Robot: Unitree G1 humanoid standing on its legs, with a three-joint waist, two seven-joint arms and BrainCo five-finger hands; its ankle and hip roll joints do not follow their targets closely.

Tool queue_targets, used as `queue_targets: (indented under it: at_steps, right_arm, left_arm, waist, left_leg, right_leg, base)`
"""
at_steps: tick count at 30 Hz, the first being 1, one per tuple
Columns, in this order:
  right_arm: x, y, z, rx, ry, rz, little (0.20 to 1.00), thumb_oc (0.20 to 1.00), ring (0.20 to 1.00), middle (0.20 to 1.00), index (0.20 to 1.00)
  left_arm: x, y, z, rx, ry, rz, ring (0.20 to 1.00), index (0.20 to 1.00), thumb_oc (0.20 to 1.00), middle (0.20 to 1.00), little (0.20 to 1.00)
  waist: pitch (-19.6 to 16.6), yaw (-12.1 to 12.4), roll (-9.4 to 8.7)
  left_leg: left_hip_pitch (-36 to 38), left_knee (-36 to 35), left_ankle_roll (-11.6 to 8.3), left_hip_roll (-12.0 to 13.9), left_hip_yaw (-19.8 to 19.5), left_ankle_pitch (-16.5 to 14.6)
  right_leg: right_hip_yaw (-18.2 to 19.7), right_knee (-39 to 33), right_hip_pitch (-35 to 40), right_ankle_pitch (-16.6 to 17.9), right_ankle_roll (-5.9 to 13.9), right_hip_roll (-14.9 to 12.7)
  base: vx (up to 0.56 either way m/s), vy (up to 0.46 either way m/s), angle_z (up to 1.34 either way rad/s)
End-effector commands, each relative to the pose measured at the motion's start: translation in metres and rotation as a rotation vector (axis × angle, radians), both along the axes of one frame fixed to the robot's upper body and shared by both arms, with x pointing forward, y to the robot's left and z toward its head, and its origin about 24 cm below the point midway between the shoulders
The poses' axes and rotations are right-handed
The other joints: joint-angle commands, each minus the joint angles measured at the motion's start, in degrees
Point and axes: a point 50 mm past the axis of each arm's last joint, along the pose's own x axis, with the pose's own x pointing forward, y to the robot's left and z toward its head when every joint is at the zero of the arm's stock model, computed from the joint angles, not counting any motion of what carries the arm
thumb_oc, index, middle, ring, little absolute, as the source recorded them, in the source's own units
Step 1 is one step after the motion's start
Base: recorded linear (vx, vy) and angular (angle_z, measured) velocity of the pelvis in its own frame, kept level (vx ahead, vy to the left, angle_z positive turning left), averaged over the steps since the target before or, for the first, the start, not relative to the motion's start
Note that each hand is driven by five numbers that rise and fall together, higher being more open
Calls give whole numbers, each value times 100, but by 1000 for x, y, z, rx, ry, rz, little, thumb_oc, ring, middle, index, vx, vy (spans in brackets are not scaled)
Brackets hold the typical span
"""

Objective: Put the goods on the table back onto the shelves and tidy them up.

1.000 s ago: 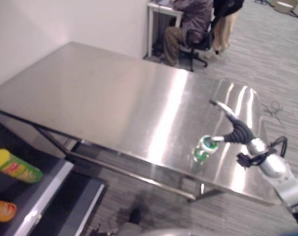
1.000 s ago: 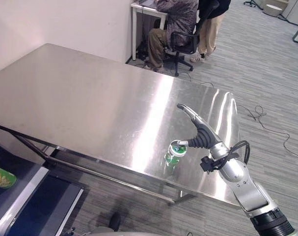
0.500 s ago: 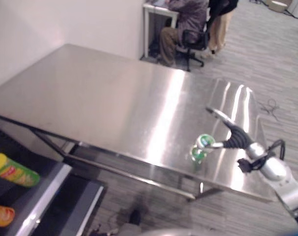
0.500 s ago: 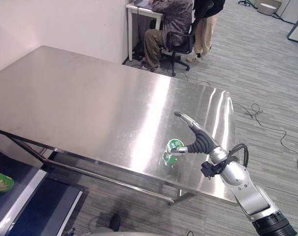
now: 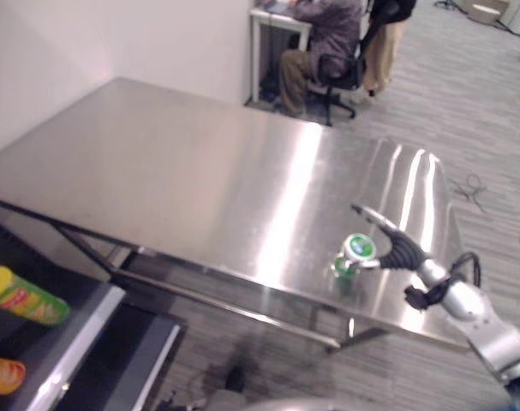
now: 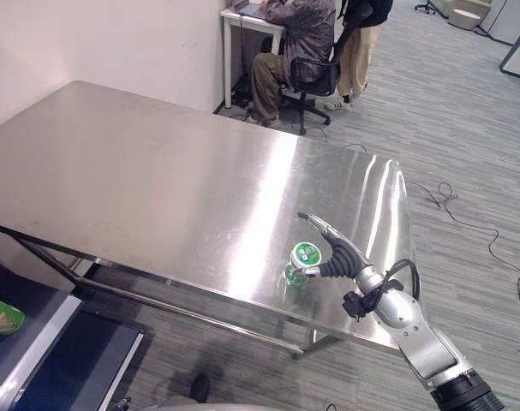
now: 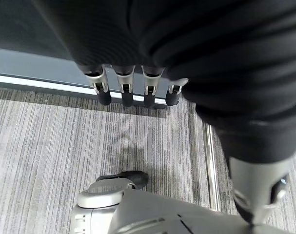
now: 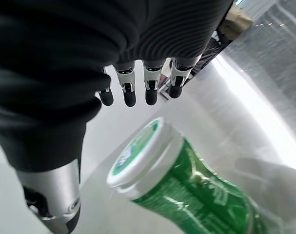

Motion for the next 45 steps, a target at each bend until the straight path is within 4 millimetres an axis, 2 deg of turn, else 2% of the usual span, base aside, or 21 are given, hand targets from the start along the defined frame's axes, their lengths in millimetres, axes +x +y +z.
queue_targets:
  at_steps: [1,12,27,28,29,30,45]
  right_arm:
    - [4,4,14,-30,-82,26,1000,1000,1000,1000,1000]
    - [7,5,-2,-55,-45,-9,1000,1000,1000,1000,1000]
    - [9,8,-15,-59,-2,-25,1000,1000,1000,1000,1000]
    - [9,8,-16,-60,2,-25,937,937,937,937,937]
    - [9,8,-17,-62,5,-26,777,777,777,777,777]
    - [10,8,-17,-61,5,-27,200,200,200,200,200]
    - [12,11,-16,-39,-21,-55,200,200,200,200,200]
  left_arm:
    - [-1,1,-1,13,24,-27,1000,1000,1000,1000,1000]
    - [-2,2,-1,22,30,-34,1000,1000,1000,1000,1000]
    - [-1,2,0,26,25,-49,1000,1000,1000,1000,1000]
    - [-1,3,0,26,24,-51,1000,1000,1000,1000,1000]
    - [-1,3,0,27,25,-51,1000,1000,1000,1000,1000]
    - [-1,3,0,28,24,-49,1000,1000,1000,1000,1000]
    - [-1,5,0,37,25,-43,1000,1000,1000,1000,1000]
  waist:
    - [-221,269,299]
    - [-204,298,299]
    - [-169,354,284]
    - [-168,359,284]
    - [-167,361,283]
    - [-164,361,283]
    - [-134,364,266]
  left_leg:
    - [332,48,-297,525,-113,-644]
    - [341,48,-284,519,-112,-656]
    - [345,48,-275,518,-128,-678]
    - [347,48,-272,514,-134,-681]
    - [349,48,-270,512,-137,-681]
    - [350,48,-269,511,-140,-680]
    - [385,48,-245,503,-110,-717]
  right_leg:
    - [-1,41,-492,634,525,-576]
    - [-2,43,-477,626,526,-578]
    - [-25,56,-463,609,527,-586]
    - [-25,58,-460,609,525,-587]
    - [-25,59,-454,608,523,-588]
    - [-26,61,-455,613,524,-591]
    - [18,70,-471,619,533,-589]
  base:
    - [0,0,0]
    - [0,0,0]
    - [0,0,0]
    - [0,0,0]
    - [0,0,0]
    - [0,0,0]
    - [0,0,0]
